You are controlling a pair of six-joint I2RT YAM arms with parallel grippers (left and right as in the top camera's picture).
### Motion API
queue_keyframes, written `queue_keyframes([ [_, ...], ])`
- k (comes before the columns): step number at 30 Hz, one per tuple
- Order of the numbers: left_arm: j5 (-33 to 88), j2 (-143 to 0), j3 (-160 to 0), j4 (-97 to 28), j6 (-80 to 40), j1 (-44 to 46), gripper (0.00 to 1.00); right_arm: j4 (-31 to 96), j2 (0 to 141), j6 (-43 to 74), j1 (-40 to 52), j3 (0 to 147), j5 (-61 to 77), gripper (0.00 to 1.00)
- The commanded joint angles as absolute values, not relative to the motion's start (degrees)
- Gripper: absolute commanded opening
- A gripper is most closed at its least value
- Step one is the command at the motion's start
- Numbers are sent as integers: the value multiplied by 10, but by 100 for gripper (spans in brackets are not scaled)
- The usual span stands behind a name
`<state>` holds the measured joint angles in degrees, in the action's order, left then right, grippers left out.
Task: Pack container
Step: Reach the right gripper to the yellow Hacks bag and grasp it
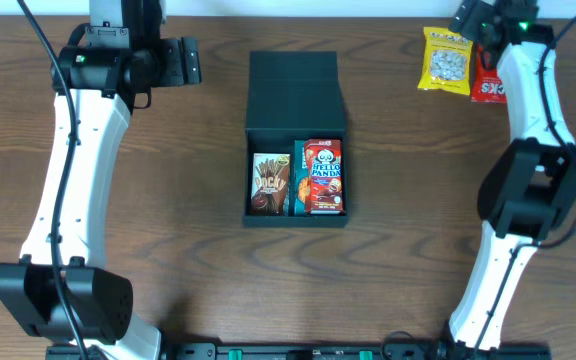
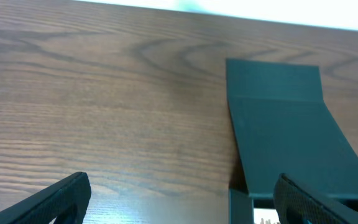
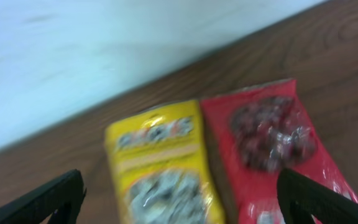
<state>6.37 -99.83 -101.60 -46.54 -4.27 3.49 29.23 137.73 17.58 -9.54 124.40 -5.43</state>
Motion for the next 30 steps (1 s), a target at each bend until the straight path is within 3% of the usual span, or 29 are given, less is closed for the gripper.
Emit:
queue_keyframes([
  [1, 39, -1014, -1024, -462, -62, 32, 95, 253, 1399, 168, -100, 1245, -37, 99],
  [14, 39, -1027, -1024, -463, -103, 32, 95, 201, 1501, 173, -116, 1245, -61, 99],
  [30, 34, -1027, -1024, -465, -103, 32, 95, 425, 1506, 150, -60, 1245, -21, 91],
])
